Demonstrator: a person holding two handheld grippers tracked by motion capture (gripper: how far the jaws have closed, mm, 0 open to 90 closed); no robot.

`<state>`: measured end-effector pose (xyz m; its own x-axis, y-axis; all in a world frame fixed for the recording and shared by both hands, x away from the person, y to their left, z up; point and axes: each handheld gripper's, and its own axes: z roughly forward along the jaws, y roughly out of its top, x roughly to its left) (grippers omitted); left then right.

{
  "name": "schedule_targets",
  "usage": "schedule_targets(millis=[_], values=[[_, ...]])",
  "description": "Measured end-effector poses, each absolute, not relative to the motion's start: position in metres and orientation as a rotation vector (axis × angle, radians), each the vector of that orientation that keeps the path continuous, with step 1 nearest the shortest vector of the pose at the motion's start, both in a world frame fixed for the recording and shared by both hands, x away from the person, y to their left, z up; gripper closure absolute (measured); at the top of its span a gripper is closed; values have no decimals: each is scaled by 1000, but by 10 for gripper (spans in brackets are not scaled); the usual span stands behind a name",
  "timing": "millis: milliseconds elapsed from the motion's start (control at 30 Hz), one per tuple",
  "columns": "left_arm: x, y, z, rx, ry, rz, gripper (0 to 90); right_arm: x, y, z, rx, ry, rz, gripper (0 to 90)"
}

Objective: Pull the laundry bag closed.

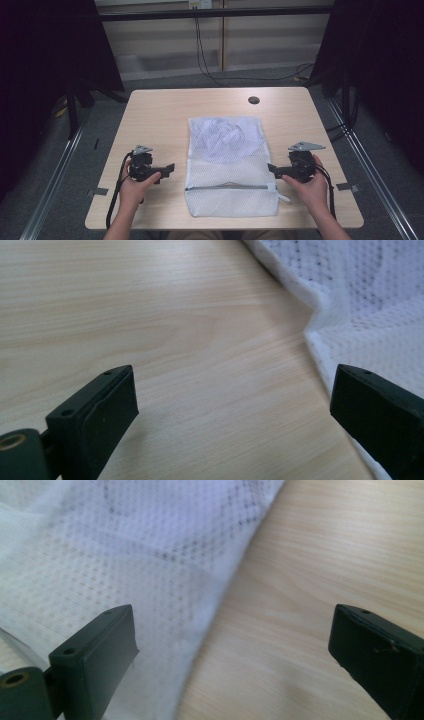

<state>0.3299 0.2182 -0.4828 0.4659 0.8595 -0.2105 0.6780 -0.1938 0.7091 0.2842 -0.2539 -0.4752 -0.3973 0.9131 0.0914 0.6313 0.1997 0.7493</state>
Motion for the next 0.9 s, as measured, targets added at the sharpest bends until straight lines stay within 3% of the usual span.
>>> schedule_targets(millis=[900], values=[[316, 220, -471, 1971, 1238, 191, 46, 292, -177, -467, 1364, 2319, 1151, 99]])
